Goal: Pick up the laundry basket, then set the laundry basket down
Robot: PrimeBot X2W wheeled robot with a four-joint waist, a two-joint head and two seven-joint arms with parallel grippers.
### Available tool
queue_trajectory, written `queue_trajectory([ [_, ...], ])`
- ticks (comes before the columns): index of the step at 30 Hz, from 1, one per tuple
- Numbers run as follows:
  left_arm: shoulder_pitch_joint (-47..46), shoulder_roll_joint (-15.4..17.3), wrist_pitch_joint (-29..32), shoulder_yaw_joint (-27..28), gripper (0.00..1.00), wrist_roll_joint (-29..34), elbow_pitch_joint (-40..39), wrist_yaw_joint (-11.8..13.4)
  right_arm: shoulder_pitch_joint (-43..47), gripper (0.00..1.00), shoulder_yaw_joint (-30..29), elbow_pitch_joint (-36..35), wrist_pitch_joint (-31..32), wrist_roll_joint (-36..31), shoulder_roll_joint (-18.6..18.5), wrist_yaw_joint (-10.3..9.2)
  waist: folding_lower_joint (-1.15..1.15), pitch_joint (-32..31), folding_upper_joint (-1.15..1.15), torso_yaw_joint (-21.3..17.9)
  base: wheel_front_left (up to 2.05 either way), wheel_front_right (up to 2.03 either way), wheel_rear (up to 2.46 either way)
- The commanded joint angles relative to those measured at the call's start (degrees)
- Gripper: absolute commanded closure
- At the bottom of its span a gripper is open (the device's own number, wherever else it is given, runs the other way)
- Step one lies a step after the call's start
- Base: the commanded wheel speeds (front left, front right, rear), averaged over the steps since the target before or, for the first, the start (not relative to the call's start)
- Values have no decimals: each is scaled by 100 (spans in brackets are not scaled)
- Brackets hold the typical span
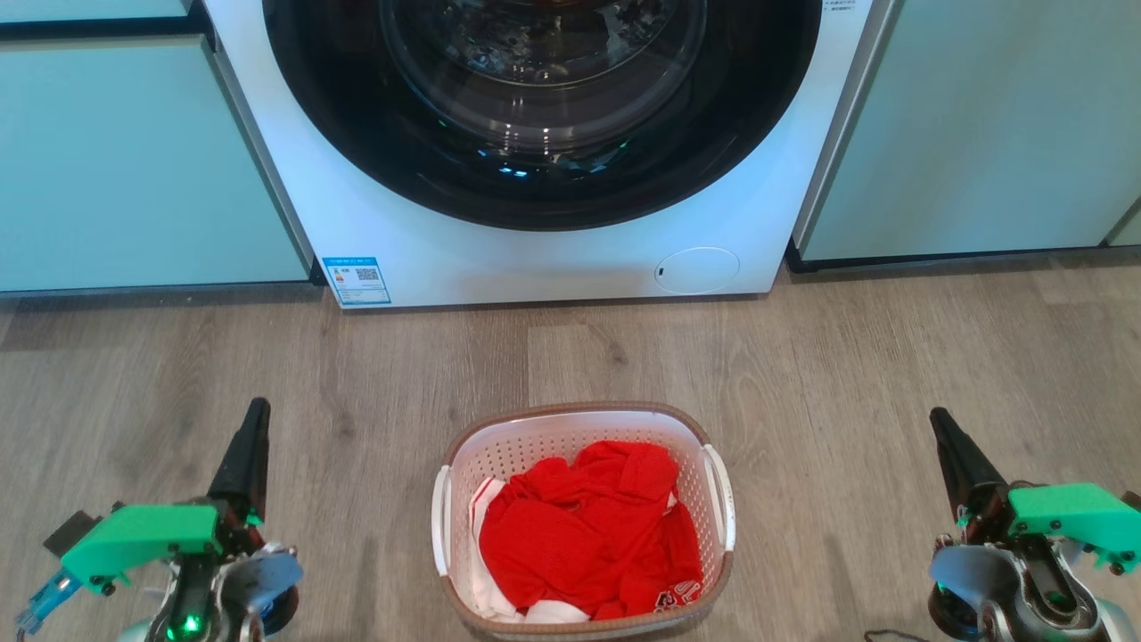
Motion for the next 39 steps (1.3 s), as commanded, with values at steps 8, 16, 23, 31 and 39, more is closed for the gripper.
queue_trajectory([
  [8,-320,30,45,214,100,57,-168,-39,-275,100,97,-195,45,-60,-41,34,0,0,0,0,0,0,0],
  [16,-320,30,44,213,100,56,-168,-39,-275,100,97,-195,45,-60,-41,34,0,0,0,0,0,0,0],
  [23,-319,30,44,213,100,55,-168,-39,-274,100,98,-195,45,-59,-41,34,0,0,0,0,0,0,0],
  [31,-319,30,43,212,100,55,-168,-39,-274,100,98,-196,44,-59,-41,34,0,0,0,0,0,0,0],
  [39,-319,30,43,211,100,54,-168,-39,-274,100,98,-196,44,-59,-41,34,0,0,0,0,0,0,0],
])
